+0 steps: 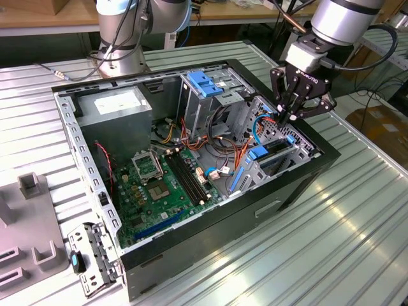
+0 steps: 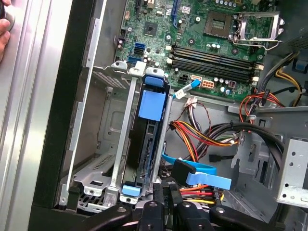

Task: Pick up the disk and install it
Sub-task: 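Insert the first disk wire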

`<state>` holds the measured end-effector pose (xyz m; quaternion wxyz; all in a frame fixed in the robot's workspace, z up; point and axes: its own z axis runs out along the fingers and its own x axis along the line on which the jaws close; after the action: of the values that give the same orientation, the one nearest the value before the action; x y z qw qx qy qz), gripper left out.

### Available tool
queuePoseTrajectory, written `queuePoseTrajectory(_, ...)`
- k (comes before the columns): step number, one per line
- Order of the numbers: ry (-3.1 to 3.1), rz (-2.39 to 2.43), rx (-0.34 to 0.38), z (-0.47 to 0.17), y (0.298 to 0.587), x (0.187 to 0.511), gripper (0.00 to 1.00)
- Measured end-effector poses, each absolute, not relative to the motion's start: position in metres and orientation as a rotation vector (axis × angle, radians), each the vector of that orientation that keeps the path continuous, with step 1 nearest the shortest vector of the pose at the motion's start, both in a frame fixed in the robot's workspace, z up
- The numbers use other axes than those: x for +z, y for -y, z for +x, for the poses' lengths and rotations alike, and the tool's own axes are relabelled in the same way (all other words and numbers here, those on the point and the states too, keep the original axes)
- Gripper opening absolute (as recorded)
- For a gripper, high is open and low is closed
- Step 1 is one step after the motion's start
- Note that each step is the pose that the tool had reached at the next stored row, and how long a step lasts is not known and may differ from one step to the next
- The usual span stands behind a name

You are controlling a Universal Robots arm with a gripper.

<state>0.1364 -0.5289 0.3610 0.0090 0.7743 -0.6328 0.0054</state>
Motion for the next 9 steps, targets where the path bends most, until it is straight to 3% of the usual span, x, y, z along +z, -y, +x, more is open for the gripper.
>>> queuePoseTrajectory(9, 1.979, 2.417, 0.017, 0.1364, 0.5294, 0.3609, 0.17)
